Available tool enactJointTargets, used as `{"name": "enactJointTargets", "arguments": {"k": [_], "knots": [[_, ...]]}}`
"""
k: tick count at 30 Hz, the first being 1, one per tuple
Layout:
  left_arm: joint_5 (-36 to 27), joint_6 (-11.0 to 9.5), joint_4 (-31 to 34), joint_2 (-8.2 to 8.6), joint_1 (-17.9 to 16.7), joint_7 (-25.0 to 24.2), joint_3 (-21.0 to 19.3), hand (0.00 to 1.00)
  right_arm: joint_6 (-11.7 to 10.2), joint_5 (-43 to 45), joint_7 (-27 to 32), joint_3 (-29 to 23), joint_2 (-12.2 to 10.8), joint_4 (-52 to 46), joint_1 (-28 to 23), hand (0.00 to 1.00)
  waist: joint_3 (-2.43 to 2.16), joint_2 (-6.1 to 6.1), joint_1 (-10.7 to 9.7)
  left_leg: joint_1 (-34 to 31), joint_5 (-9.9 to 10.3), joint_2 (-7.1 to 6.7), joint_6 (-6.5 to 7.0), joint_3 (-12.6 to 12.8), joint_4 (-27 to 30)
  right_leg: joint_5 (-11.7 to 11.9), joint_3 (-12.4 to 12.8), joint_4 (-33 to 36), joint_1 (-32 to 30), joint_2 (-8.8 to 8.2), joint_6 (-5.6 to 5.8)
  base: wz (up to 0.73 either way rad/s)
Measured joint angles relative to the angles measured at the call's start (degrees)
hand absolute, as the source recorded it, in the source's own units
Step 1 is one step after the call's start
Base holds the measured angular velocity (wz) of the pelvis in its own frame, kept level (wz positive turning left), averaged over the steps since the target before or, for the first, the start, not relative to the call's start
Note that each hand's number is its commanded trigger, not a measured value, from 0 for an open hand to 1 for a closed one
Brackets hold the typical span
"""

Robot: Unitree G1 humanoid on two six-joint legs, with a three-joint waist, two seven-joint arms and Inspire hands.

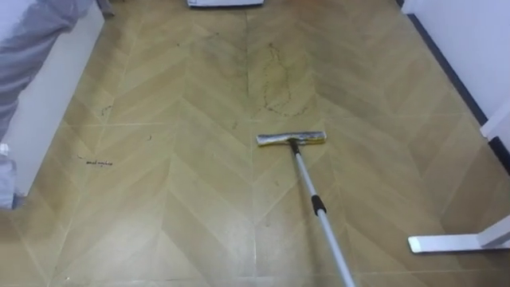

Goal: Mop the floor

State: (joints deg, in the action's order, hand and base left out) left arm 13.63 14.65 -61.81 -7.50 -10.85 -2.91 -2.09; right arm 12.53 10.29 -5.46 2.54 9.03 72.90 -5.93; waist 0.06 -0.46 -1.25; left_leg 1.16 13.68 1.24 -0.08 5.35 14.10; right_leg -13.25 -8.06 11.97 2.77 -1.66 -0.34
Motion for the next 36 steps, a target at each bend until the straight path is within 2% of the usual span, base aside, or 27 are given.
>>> {"name": "enactJointTargets", "arguments": {"k": [5, 6, 7, 8, 11, 12, 15, 16, 19, 21, 22, 23, 24, 25, 26, 27, 28, 29, 30, 32, 34, 36], "knots": [[0.53, -0.52, -0.11, -0.01, 1.33, 0.61, 0.39, 0.00, -0.02, -1.90, 1.38, 0.10, -0.04, 2.14, 2.63, 1.00, 0.04, 0.34, -0.02, -4.47, 0.00, 0.05, 0.00, -0.22, 1.73, 0.04, -0.17, 1.05, -4.08, -0.09, -0.07, 0.04], [0.41, -0.61, -0.21, 0.01, 1.81, 1.16, 0.62, 0.00, -0.05, -2.42, 1.87, 0.14, -0.03, 2.48, 3.15, 1.00, -0.16, 0.90, -0.01, -5.72, -0.01, 0.04, 0.01, -0.49, 1.84, 0.06, -0.72, 1.27, -5.28, -0.10, -0.09, 0.16], [0.12, -1.03, -1.01, -0.11, 2.58, 1.53, 1.21, 0.00, -0.05, -3.26, 2.35, 0.17, -0.01, 2.85, 3.66, 1.00, 0.05, 1.00, -0.03, -7.26, -0.02, 0.02, 0.03, -0.83, 2.36, 0.08, -1.40, 1.98, -6.68, -0.24, -0.11, 0.18], [-0.14, -1.16, -1.44, -0.14, 3.01, 1.63, 1.37, 0.00, -0.05, -3.54, 2.55, 0.17, 0.02, 2.90, 3.91, 1.00, 0.04, 1.01, -0.03, -8.17, -0.02, 0.02, 0.03, -0.93, 2.79, 0.09, -1.57, 2.35, -7.47, -0.28, -0.12, 0.14], [-0.47, -1.83, -3.68, -0.01, 4.91, 2.26, 1.84, 0.00, -0.60, -4.41, 3.59, 0.13, 0.24, 2.98, 5.45, 1.00, 0.62, 1.70, 0.00, -12.78, -0.02, 0.00, 0.04, -1.49, 5.01, -0.33, -1.73, 5.85, -12.17, -0.63, -0.23, 0.05], [-0.44, -2.22, -3.89, 0.02, 5.62, 2.37, 1.78, 0.00, -1.10, -5.25, 4.12, -0.01, 0.42, 2.98, 5.79, 1.00, 0.89, 2.10, -0.08, -14.95, -0.02, -0.06, 0.04, -2.40, 6.54, -0.53, -2.03, 8.30, -14.71, -0.89, -0.23, 0.11], [-0.42, -2.64, -3.89, -0.11, 6.62, 3.09, 1.40, 0.00, -1.42, -6.82, 4.27, -0.20, 0.71, 3.04, 5.95, 1.00, 1.01, 2.15, 0.14, -18.88, -0.02, -0.48, 0.04, -2.32, 8.47, -2.05, -2.00, 12.91, -19.85, -1.77, -0.83, 0.05], [-0.43, -2.65, -3.97, -0.11, 6.83, 3.59, 1.05, 0.00, -1.42, -7.09, 4.27, -0.21, 0.61, 3.07, 5.94, 1.00, 1.11, 1.69, 0.14, -20.81, -0.01, -0.97, 0.03, -2.43, 10.37, -3.32, -2.00, 15.55, -22.02, -2.50, -1.04, 0.08], [-0.22, -2.64, -3.98, -0.03, 7.26, 4.05, 1.19, 0.00, -1.42, -8.73, 4.37, 0.06, 0.59, 3.18, 5.98, 1.00, 1.22, 1.23, 0.25, -26.24, 0.31, -1.04, -0.30, -2.74, 17.20, -5.06, -1.93, 21.45, -26.71, -3.25, -1.78, 0.11], [-0.57, -2.62, -4.60, 0.07, 8.00, 4.76, 1.33, 0.00, -1.67, -9.92, 5.00, 0.83, 0.66, 3.99, 6.14, 1.00, 1.22, 1.03, 1.79, -32.62, 1.59, -0.52, -1.42, -4.00, 26.99, -8.40, -1.99, 27.14, -30.76, -3.22, -2.97, 0.07], [-1.78, -2.58, -4.84, 0.04, 8.25, 5.46, 1.86, 0.00, -1.84, -10.62, 5.44, 0.87, 0.68, 5.44, 7.29, 1.00, 1.20, 1.08, 2.25, -36.28, 1.58, -0.15, -1.45, -4.84, 32.69, -9.95, -2.18, 30.45, -32.89, -3.48, -3.76, 0.06], [-2.90, -2.57, -4.86, 0.00, 8.26, 5.91, 2.48, 0.00, -1.88, -11.25, 5.70, 0.86, 0.78, 5.94, 8.20, 1.00, 1.13, 1.33, 2.53, -38.17, 1.53, 0.34, -1.46, -5.09, 35.81, -10.76, -2.74, 32.06, -33.70, -3.41, -4.22, 0.14], [-5.11, -2.62, -4.83, -0.18, 8.30, 6.86, 3.78, 0.00, -1.97, -12.24, 6.06, 1.03, 0.86, 6.67, 9.09, 1.00, 1.06, 1.48, 3.25, -41.64, 0.80, 1.12, -1.66, -5.86, 41.50, -12.60, -3.70, 35.23, -35.13, -3.12, -5.33, 0.23], [-7.22, -2.65, -4.84, -0.38, 8.27, 7.82, 5.35, 0.00, -1.99, -12.64, 6.10, 0.99, 0.95, 7.89, 10.70, 1.00, 1.12, 1.32, 3.55, -45.23, -1.59, 1.42, -1.41, -6.63, 47.54, -14.44, -3.60, 38.10, -36.23, -2.52, -5.04, 0.24], [-7.75, -2.65, -4.97, -0.40, 8.20, 8.01, 5.96, 0.00, -1.86, -12.90, 6.07, 0.98, 1.10, 8.69, 11.85, 1.00, 1.23, 1.15, 4.02, -47.37, -3.72, 1.58, -1.28, -6.84, 50.85, -15.11, -3.38, 39.59, -36.74, -2.31, -5.40, 0.00], [-9.42, -2.66, -5.15, -0.24, 8.50, 8.40, 7.06, 0.00, -1.48, -13.64, 5.83, 1.03, 1.90, 9.67, 14.21, 1.00, 1.44, 0.61, 5.70, -50.77, -8.45, 1.78, -1.42, -7.00, 56.61, -16.23, -3.07, 42.19, -37.51, -2.33, -6.09, -0.29], [-9.73, -2.75, -5.14, -0.04, 8.05, 8.43, 7.88, 0.00, -1.28, -14.29, 5.50, 1.06, 2.89, 9.64, 16.52, 1.00, 1.74, 0.16, 6.98, -53.38, -9.75, 2.06, -1.52, -6.54, 60.81, -17.15, -3.06, 43.92, -37.97, -2.36, -6.65, -0.37], [-9.75, -2.82, -5.22, -0.04, 8.01, 8.41, 7.99, 0.00, -1.30, -14.74, 5.33, 1.31, 3.26, 9.61, 17.93, 1.00, 1.77, 0.28, 7.66, -54.31, -9.27, 2.23, -1.38, -6.28, 61.91, -17.31, -3.01, 44.46, -38.03, -2.38, -6.71, -0.31], [-9.72, -3.15, -5.22, -0.23, 8.16, 8.41, 7.98, 0.00, -1.31, -15.62, 5.12, 1.61, 3.77, 9.61, 20.73, 1.00, 1.96, 0.01, 8.34, -55.40, -8.50, 2.15, -0.66, -5.20, 60.98, -17.52, -2.91, 45.05, -38.24, -2.46, -6.77, -0.13], [-9.67, -4.22, -4.87, -0.48, 8.29, 8.38, 7.67, 0.00, -1.45, -18.01, 4.56, 2.37, 4.35, 9.04, 24.15, 1.00, 1.90, -0.31, 8.82, -54.65, -6.58, 1.77, -0.94, -3.37, 51.23, -17.72, -2.75, 44.73, -38.77, -2.30, -6.37, 0.12], [-9.64, -4.72, -4.39, -0.81, 8.68, 7.87, 7.48, 0.00, -1.70, -21.40, 4.10, 2.39, 4.88, 7.69, 25.64, 1.00, 1.78, -0.13, 8.81, -51.38, -5.64, 0.33, -0.51, -2.41, 35.01, -18.59, -2.51, 44.72, -38.94, -2.28, -5.25, 0.36], [-9.56, -4.51, -4.40, -0.95, 9.16, 7.04, 7.14, 0.00, -2.08, -23.00, 3.90, 2.26, 4.81, 7.37, 25.13, 1.00, 1.96, -0.44, 8.77, -50.73, -3.62, -0.51, 1.45, -1.81, 32.38, -19.20, -2.11, 43.76, -38.62, -3.05, -4.53, 0.15]]}}
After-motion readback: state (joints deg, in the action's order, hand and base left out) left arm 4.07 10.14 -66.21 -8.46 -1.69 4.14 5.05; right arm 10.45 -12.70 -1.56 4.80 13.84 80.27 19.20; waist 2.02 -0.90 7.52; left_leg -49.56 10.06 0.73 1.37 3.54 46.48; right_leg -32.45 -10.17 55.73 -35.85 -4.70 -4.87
